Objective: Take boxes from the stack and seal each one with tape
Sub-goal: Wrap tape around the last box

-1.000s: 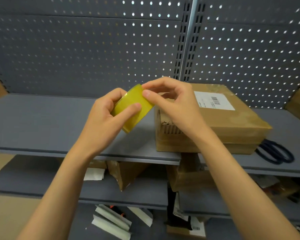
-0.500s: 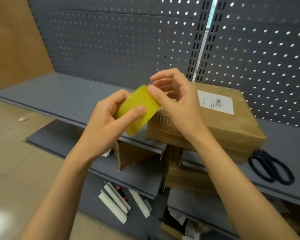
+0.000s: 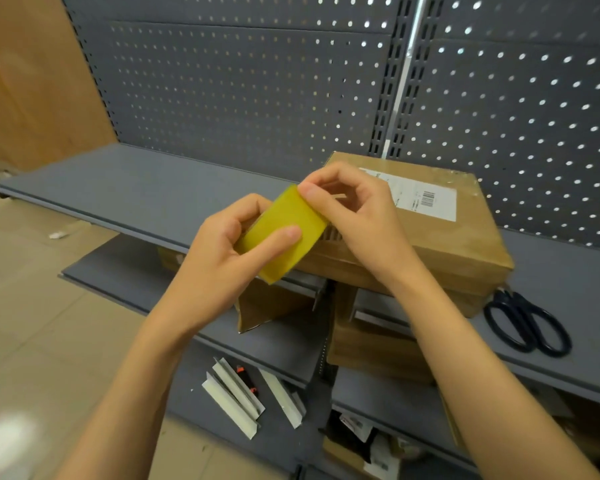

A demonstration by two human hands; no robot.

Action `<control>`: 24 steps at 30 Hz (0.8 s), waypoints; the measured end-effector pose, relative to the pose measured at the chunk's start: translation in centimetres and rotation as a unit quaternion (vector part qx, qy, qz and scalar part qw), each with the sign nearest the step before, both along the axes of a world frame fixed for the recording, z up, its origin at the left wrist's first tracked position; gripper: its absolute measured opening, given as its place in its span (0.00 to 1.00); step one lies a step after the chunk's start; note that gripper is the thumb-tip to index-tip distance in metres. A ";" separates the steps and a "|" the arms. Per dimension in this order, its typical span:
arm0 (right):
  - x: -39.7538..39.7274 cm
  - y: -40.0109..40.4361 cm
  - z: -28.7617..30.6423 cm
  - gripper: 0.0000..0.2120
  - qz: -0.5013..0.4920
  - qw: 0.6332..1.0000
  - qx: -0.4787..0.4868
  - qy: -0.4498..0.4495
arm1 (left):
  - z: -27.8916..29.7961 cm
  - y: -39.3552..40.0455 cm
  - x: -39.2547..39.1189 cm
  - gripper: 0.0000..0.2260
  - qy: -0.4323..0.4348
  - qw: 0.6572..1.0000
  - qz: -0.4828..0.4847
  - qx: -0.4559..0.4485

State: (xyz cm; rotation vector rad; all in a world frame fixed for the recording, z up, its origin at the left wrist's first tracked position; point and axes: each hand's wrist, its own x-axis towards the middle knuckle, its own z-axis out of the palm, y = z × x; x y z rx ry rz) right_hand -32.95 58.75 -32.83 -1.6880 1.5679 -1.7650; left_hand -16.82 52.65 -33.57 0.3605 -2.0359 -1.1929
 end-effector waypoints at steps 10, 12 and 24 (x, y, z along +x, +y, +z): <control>2.1 0.4 2.3 0.03 -0.121 0.980 -0.109 0.111 | 0.4 -0.8 -1.0 0.05 0.015 0.994 0.023 0.109; 3.2 0.5 3.5 0.03 -0.116 0.971 -0.130 0.165 | 0.6 -1.0 -0.8 0.06 0.021 0.993 0.041 0.110; 1.8 -0.8 2.1 0.04 -0.140 0.988 0.017 0.056 | -1.6 1.2 0.4 0.10 0.016 0.965 -0.028 0.261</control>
